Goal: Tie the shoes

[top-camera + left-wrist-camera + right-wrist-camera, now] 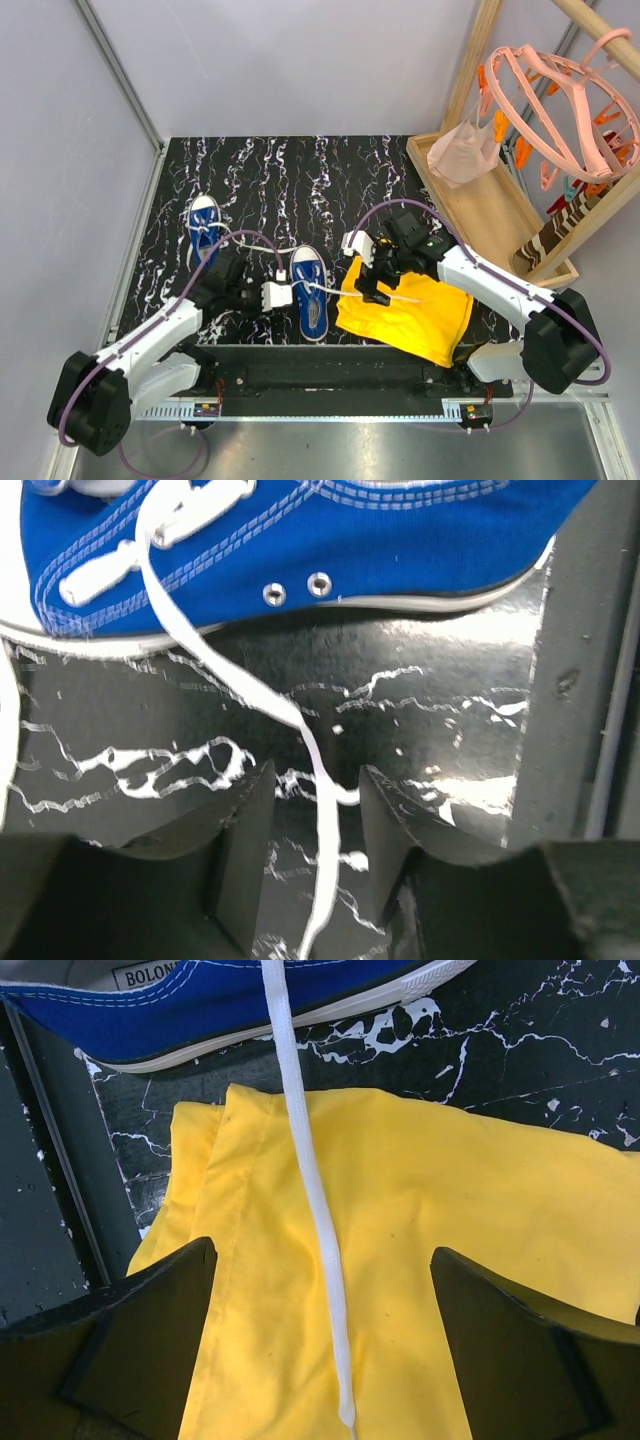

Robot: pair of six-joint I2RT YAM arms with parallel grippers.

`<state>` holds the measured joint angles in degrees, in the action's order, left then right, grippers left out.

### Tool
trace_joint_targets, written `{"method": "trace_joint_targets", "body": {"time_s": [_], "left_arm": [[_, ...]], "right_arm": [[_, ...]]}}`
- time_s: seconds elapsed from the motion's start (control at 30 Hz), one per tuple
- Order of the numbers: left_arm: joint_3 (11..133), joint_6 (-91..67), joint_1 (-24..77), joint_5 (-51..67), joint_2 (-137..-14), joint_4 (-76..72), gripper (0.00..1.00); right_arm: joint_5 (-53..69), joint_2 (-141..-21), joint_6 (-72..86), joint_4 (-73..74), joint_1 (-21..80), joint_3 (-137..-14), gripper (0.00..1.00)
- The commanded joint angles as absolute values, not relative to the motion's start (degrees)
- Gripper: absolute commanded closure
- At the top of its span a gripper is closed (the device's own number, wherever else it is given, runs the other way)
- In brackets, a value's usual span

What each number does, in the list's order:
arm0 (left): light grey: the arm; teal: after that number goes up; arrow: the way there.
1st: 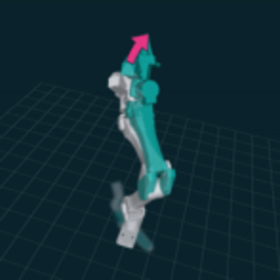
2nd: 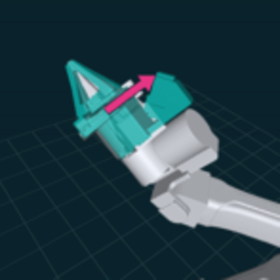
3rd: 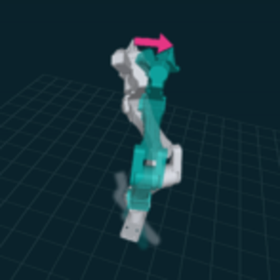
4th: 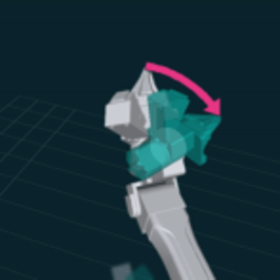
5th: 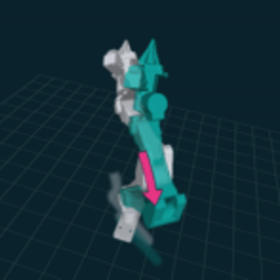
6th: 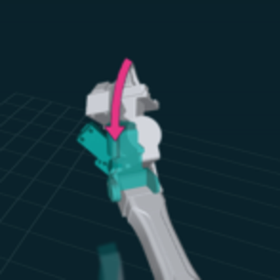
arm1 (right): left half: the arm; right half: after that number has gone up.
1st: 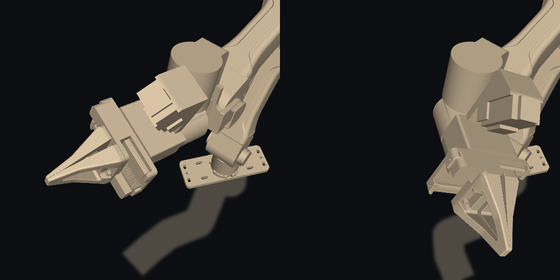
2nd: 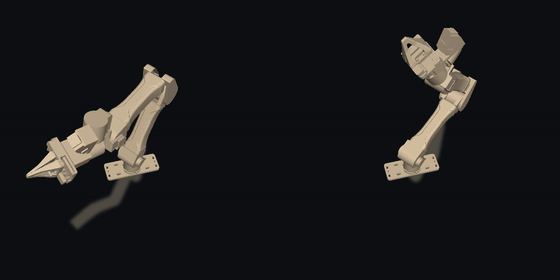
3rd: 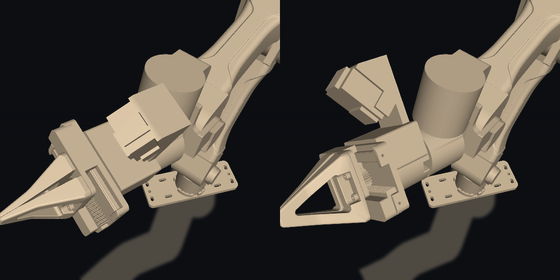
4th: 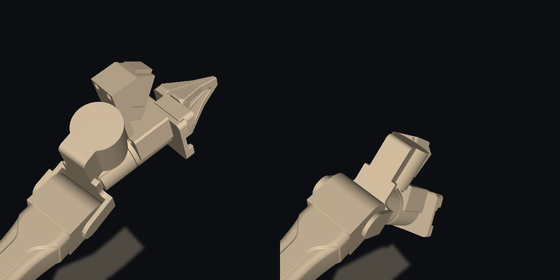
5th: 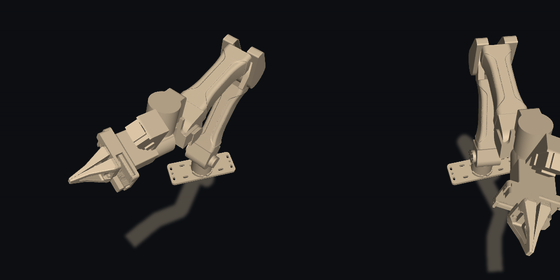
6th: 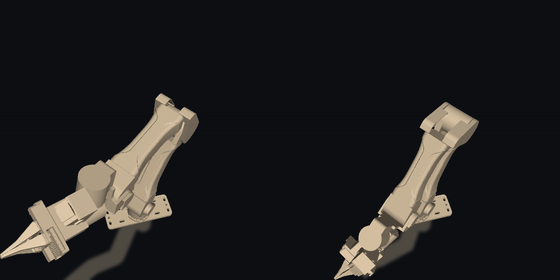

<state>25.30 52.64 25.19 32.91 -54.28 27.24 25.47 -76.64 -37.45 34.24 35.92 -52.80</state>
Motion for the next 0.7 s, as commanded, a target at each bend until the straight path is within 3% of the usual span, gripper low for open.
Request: {"method": "trace_joint_targets", "body": {"time_s": [0.0, 0.37, 0.47, 0.53, 0.67], "left_arm": [[25.84, 52.38, 27.51, 30.59, -57.73, 18.2, 0.57], [27.25, 52.56, 28.65, 32.43, -61.79, 16.7, 0.74], [27.51, 51.68, 28.83, 32.87, -61.7, 16.7, 0.87], [28.21, 50.1, 28.83, 32.7, -60.65, 16.87, 1.0], [29.88, 48.08, 28.74, 34.8, -56.87, 19.51, 1.0]], "right_arm": [[26.9, -76.46, -37.27, 33.58, 35.68, -53.53, 0.03], [25.93, -78.22, -35.6, 31.91, 35.6, -53.17, 0.1], [25.75, -78.66, -35.6, 31.47, 35.68, -52.91, 0.12], [25.66, -78.75, -35.95, 31.03, 35.68, -52.65, 0.16], [27.07, -79.1, -37.09, 29.97, 35.68, -52.21, 0.31]]}}
